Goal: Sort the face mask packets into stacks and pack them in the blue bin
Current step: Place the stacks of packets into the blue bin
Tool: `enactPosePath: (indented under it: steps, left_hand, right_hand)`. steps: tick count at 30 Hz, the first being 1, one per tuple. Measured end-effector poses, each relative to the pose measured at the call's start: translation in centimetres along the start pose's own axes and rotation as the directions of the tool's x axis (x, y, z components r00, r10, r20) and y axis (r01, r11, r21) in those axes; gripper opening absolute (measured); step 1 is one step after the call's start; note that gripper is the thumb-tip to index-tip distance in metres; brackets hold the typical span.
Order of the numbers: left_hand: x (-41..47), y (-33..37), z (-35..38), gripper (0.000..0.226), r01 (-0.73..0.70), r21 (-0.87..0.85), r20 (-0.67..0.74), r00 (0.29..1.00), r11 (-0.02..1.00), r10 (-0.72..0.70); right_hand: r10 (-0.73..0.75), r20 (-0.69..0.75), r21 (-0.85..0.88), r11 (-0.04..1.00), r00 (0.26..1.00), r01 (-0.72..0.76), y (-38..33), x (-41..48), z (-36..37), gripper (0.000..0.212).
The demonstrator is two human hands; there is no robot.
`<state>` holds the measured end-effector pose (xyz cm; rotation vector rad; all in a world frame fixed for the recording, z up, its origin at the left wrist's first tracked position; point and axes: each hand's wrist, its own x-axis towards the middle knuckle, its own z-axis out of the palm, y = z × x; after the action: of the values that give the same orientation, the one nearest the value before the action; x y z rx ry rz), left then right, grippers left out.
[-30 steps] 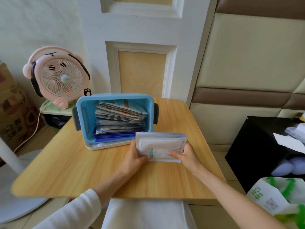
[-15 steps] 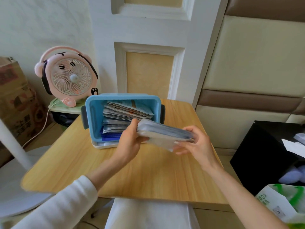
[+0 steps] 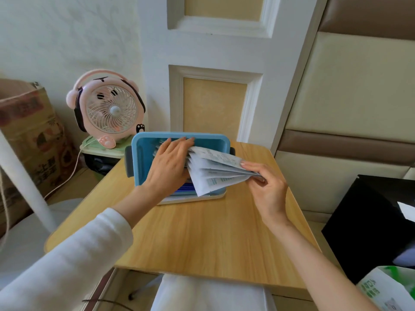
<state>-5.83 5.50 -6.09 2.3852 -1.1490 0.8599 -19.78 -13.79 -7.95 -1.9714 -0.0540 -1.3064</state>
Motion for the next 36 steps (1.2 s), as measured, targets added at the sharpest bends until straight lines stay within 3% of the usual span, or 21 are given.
enactPosePath:
  steps: [4,7,12,16,18,20,23,26,28,30,33,36]
  left_hand:
    - [0.1,0.3,-0.1,0.044,-0.027,0.179,-0.023,0.999,0.984,0.032]
    - [0.0,-0.7,0.5,0.049,-0.046,0.267,0.072,0.997,0.963,0.027]
    - [1.3,-1.1,0.8,0.032,-0.132,0.356,0.206,0.977,0.925,0.060]
    - [0.9,-2.2,1.3,0.052,-0.120,0.288,0.242,0.969,0.950,0.049]
    - [0.2,-2.9,1.5,0.043,-0.165,0.270,0.227,0.968,0.949,0.103]
    - [0.1,-3.0,1.0,0.054,-0.145,0.167,0.231,0.967,0.975,0.105]
    - [0.0,-3.1,0.2,0.095,0.090,-0.028,0.404,0.912,0.996,-0.071]
    - [-0.3,-3.4,0.4,0.095,0.176,-0.094,0.393,0.911,0.980,-0.126]
    - [-0.4,-3.5,0.6,0.071,0.161,-0.081,0.342,0.931,0.984,-0.124]
    - [-0.7,-3.3,1.3,0.052,0.086,-0.054,0.205,0.976,0.995,-0.073]
    - [-0.8,-3.2,1.9,0.061,0.178,-0.126,0.197,0.969,0.976,-0.152]
    - [-0.6,-3.6,2.7,0.075,0.151,-0.017,0.222,0.964,0.988,-0.144]
  right_hand:
    - [0.042,-0.060,0.020,0.999,0.997,-0.041,0.4,-0.2,0.5,0.030]
    - [0.088,-0.058,0.081,0.993,0.994,-0.083,0.6,-0.4,0.8,0.035]
    - [0.092,-0.040,0.087,0.992,0.995,-0.088,0.4,0.0,1.9,0.036]
    - [-0.019,-0.019,0.053,0.998,1.000,0.020,0.3,0.6,3.6,0.031]
    - [-0.055,0.004,0.064,0.997,0.999,0.054,0.5,0.7,4.6,0.029]
    - [-0.098,0.033,0.054,0.994,0.995,0.096,1.0,0.6,5.9,0.028]
    - [-0.138,0.060,0.013,0.990,0.989,0.137,2.2,0.0,7.6,0.028]
    - [-0.154,0.045,-0.019,0.988,0.987,0.155,3.0,-0.1,8.7,0.028]
    - [-0.167,0.040,-0.064,0.984,0.985,0.169,3.1,0.2,9.1,0.029]
    - [-0.191,0.046,-0.172,0.965,0.980,0.196,2.8,0.8,9.2,0.030]
    - [-0.286,0.064,-0.454,0.845,0.956,0.283,1.9,2.5,9.5,0.031]
    - [-0.283,0.226,-0.623,0.693,0.932,0.362,0.6,4.5,11.1,0.025]
